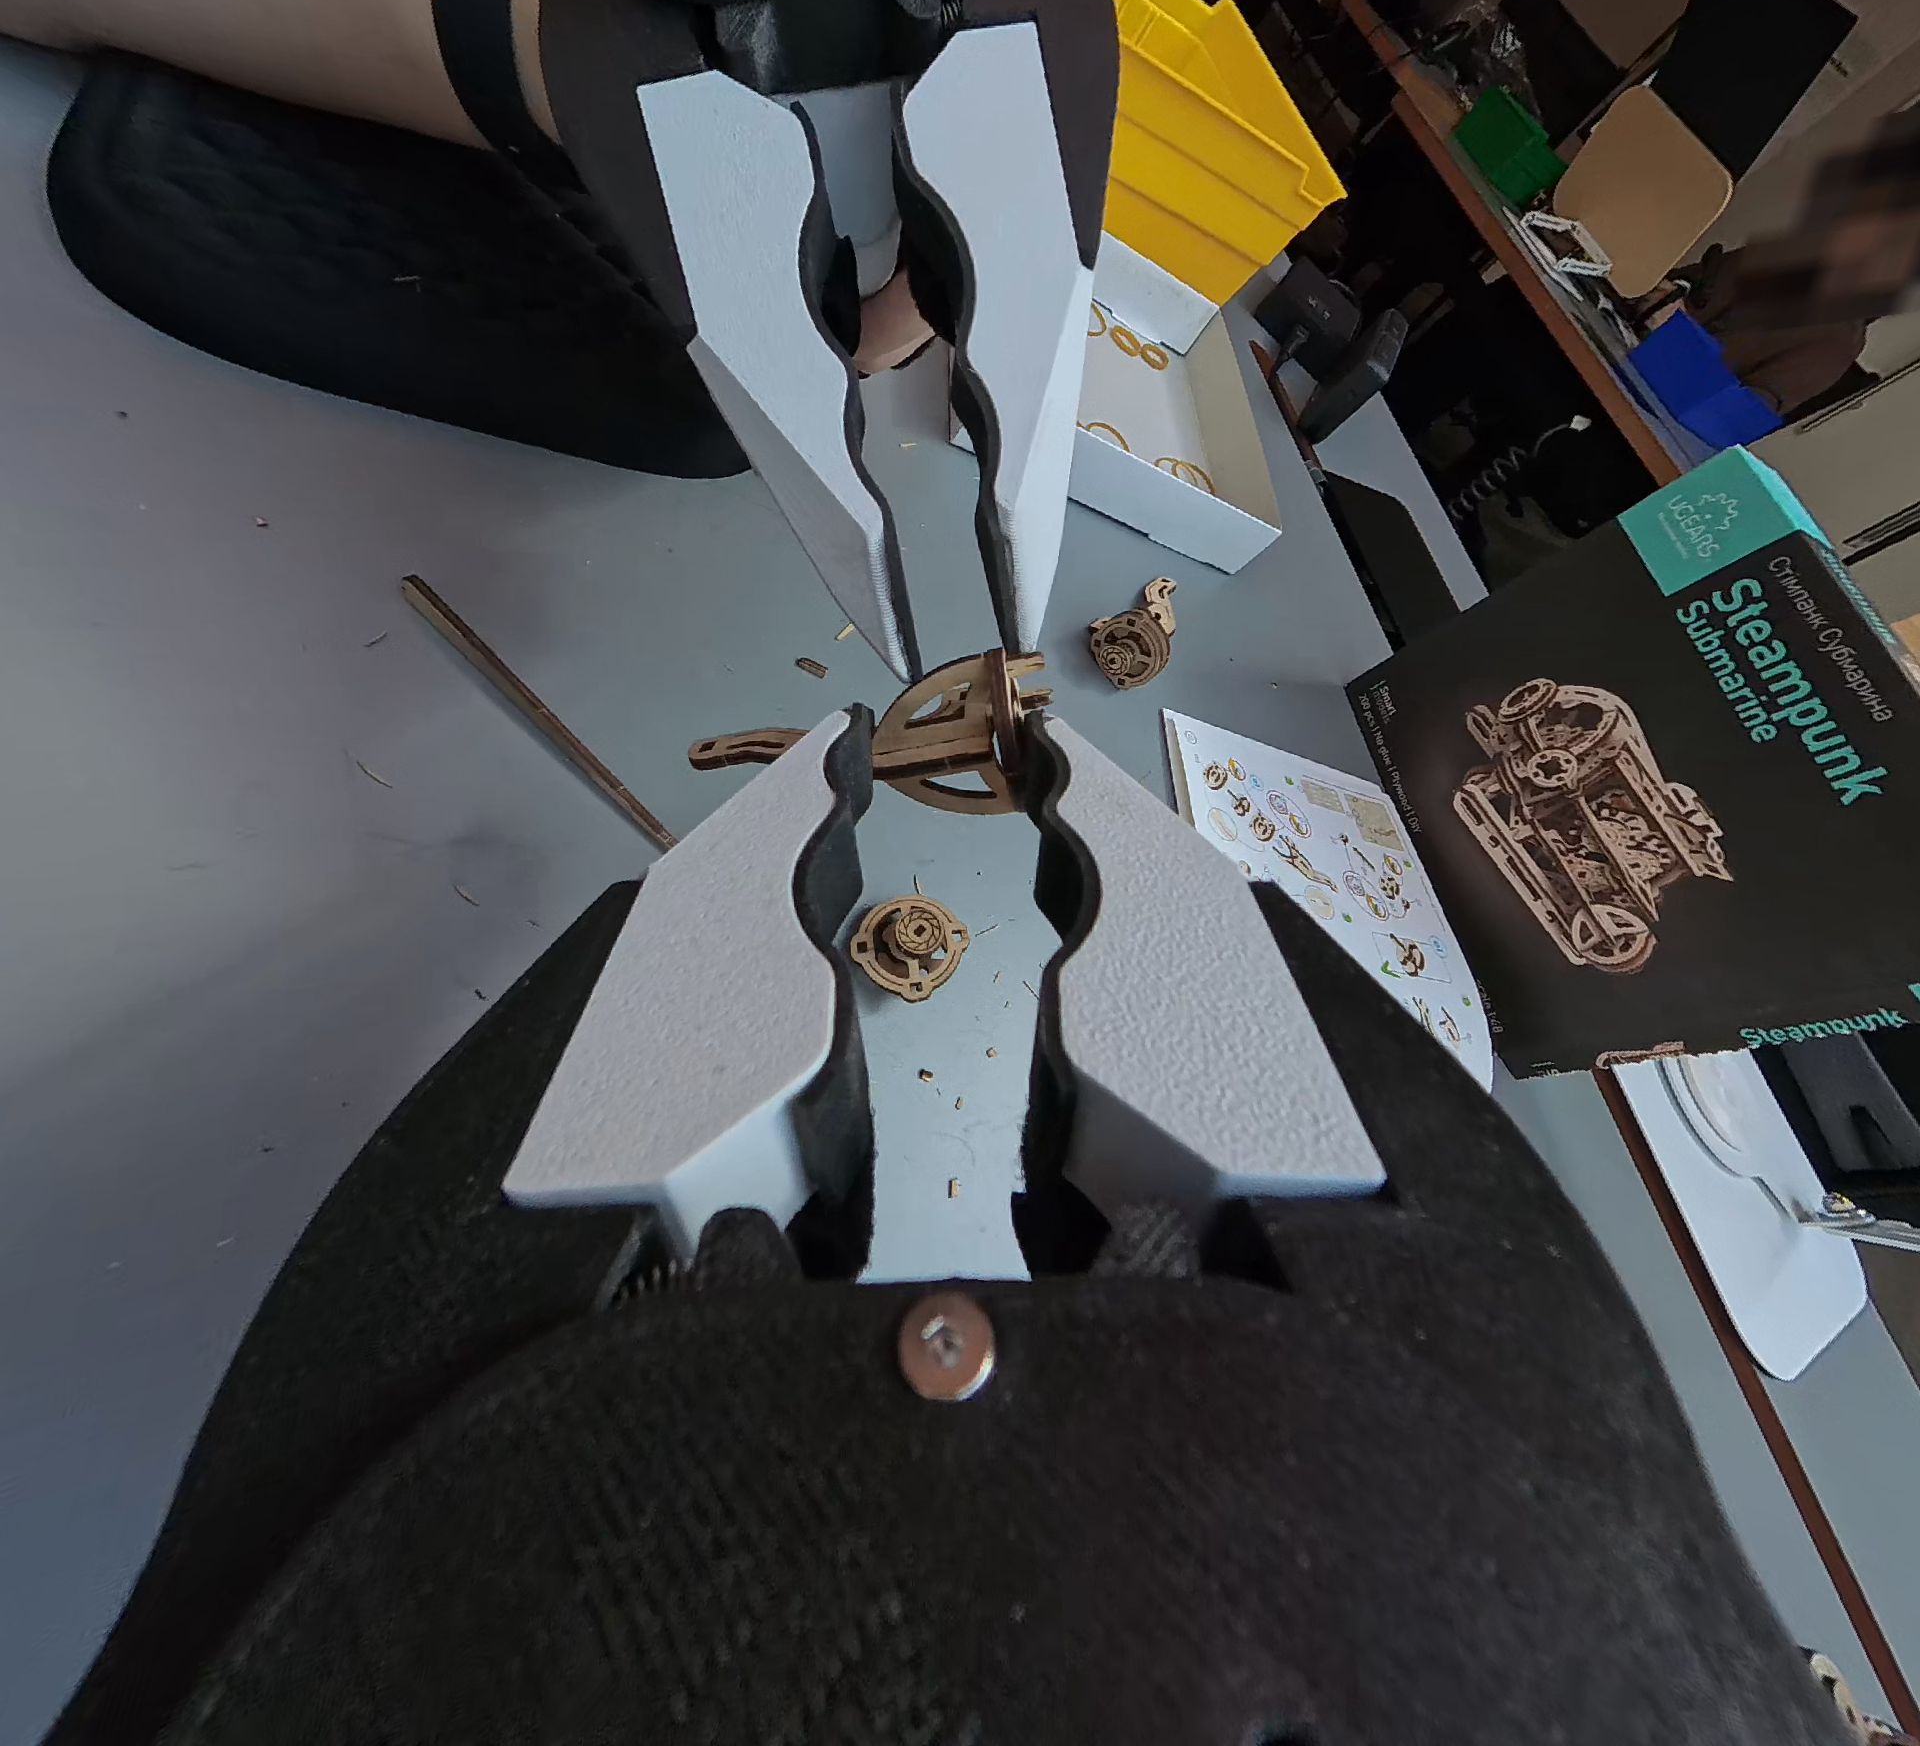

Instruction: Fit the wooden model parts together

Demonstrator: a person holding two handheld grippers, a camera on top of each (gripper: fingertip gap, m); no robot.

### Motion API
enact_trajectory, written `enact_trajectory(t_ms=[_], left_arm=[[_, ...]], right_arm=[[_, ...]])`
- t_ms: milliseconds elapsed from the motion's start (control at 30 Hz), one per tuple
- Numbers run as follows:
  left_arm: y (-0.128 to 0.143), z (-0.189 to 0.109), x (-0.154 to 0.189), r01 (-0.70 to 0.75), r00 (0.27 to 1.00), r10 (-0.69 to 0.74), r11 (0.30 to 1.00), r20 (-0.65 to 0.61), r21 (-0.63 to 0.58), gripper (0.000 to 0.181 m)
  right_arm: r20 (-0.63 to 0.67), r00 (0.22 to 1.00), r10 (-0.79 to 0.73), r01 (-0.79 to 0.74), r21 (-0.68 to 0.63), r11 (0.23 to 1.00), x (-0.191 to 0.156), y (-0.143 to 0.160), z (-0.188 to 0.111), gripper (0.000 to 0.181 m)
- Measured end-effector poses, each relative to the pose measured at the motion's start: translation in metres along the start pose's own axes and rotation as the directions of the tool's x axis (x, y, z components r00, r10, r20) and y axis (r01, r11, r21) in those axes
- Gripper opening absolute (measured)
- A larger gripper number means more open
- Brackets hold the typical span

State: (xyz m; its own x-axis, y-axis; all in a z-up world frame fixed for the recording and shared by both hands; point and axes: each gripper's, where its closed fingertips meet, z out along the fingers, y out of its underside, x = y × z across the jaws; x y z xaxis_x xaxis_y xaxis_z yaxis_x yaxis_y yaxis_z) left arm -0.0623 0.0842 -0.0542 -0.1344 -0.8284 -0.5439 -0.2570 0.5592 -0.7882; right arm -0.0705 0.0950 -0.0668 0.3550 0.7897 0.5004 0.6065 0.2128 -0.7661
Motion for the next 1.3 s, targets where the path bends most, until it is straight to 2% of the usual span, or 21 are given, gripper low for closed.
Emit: enact_trajectory(t_ms=[100,167,267,367,433,533,667,767,867,933,1000,1067,1133,1200,1300], left_arm=[[0.0,0.001,-0.006,0.079,0.997,-0.079,0.997,0.018,0.018,0.013],[0.002,0.002,-0.015,0.212,0.977,-0.213,0.977,0.028,0.034,0.011],[0.004,0.007,-0.023,0.507,0.862,-0.506,0.861,-0.035,0.044,0.02],[-0.004,0.009,-0.026,0.685,0.728,-0.674,0.723,-0.123,0.092,0.011],[-0.002,0.01,-0.029,0.718,0.696,-0.71,0.689,-0.106,0.102,0.007],[0.003,0.014,-0.031,0.733,0.679,-0.731,0.674,-0.061,0.088,0.008],[0.012,0.02,-0.032,0.738,0.672,-0.74,0.671,0.016,0.068,0.011],[0.017,0.021,-0.033,0.735,0.673,-0.738,0.675,0.053,0.056,0.002],[0.021,0.015,-0.039,0.735,0.673,-0.738,0.675,0.058,0.059,0.0],[0.015,0.008,-0.044,0.797,0.6,-0.799,0.595,-0.028,0.105,0.0],[0.007,-0.001,-0.048,0.881,0.471,-0.864,0.452,-0.179,0.138,0.0],[0.005,-0.006,-0.05,0.94,0.341,-0.891,0.319,-0.3,0.121,0.0],[0.005,-0.006,-0.048,0.971,0.239,-0.891,0.224,-0.386,0.084,0.0],[0.004,-0.005,-0.045,0.984,0.175,-0.884,0.168,-0.433,0.055,0.0],[0.002,-0.003,-0.04,0.988,0.146,-0.879,0.152,-0.454,0.023,0.0]], right_arm=[[-0.027,1.0,0.011,-0.012,-0.003,1.0,0.006,0.002,0.0,0.027],[-0.097,0.995,0.002,-0.005,-0.027,1.0,0.018,0.007,-0.002,0.027],[-0.179,0.984,-0.009,0.003,-0.036,0.999,0.032,0.009,-0.007,0.028],[-0.211,0.977,-0.011,0.004,-0.036,0.999,0.037,0.008,-0.009,0.028],[-0.238,0.971,-0.037,0.025,-0.053,0.998,0.039,0.008,-0.009,0.028],[-0.273,0.96,-0.071,0.048,-0.091,0.995,0.041,0.01,-0.006,0.027],[-0.3,0.944,-0.137,0.094,-0.153,0.984,0.04,0.01,0.0,0.027],[-0.345,0.911,-0.227,0.147,-0.243,0.959,0.043,0.013,0.006,0.027],[-0.332,0.921,-0.202,0.15,-0.175,0.973,0.039,0.003,0.007,0.038],[-0.355,0.918,-0.178,0.159,-0.082,0.984,0.047,-0.01,-0.009,0.05],[-0.376,0.92,-0.106,0.127,0.032,0.991,0.056,-0.018,-0.028,0.05],[-0.323,0.946,-0.022,0.046,0.065,0.997,0.057,-0.013,-0.03,0.052],[-0.278,0.961,0.002,0.012,0.049,0.999,0.051,-0.007,-0.023,0.057],[-0.263,0.965,-0.02,0.024,0.012,1.0,0.045,-0.005,-0.015,0.053],[-0.271,0.955,-0.122,0.127,0.0,0.992,0.037,-0.01,-0.012,0.04]])
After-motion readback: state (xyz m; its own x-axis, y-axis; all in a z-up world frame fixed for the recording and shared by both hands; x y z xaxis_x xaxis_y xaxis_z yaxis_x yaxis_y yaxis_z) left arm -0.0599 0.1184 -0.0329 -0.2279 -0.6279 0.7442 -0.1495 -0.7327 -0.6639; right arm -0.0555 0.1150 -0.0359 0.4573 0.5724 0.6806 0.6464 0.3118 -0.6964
